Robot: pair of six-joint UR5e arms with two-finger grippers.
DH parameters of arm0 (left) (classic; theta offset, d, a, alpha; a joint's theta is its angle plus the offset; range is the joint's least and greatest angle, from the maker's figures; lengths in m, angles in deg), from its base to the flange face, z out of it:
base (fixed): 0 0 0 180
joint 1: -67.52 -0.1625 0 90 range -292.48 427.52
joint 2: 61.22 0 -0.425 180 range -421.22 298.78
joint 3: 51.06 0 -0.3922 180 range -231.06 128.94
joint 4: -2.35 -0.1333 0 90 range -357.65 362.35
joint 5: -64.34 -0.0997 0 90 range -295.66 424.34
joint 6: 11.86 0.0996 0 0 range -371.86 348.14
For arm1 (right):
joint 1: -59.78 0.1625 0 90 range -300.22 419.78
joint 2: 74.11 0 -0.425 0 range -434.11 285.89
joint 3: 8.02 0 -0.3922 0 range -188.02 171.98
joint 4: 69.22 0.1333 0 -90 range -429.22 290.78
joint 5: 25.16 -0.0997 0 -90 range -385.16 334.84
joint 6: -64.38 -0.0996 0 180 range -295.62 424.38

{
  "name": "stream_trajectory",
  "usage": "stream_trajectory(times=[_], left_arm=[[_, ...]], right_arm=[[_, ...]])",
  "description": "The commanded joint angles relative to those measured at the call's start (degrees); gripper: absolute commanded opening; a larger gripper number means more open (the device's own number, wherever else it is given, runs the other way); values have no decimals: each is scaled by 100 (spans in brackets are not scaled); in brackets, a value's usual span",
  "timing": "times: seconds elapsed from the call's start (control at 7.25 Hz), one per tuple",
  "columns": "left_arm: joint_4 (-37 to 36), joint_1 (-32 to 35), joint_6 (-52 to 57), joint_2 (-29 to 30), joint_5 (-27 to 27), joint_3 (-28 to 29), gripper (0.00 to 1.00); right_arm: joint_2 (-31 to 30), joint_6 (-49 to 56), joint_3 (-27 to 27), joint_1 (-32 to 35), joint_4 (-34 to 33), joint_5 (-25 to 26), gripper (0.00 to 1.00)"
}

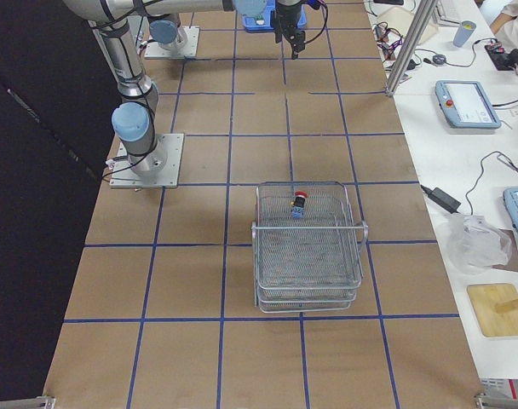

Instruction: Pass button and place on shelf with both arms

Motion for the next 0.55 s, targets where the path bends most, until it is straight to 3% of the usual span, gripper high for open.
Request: stream_trajectory(times=[0.0,0.41], left_arm=[[-7,-17,-1,-8,21,-11,100],[-7,-27,-1,-8,21,-11,100]], right_arm=[[9,-1385,-26,-285,78,244,100],[-62,-2627,-9,-208,288,339,100]])
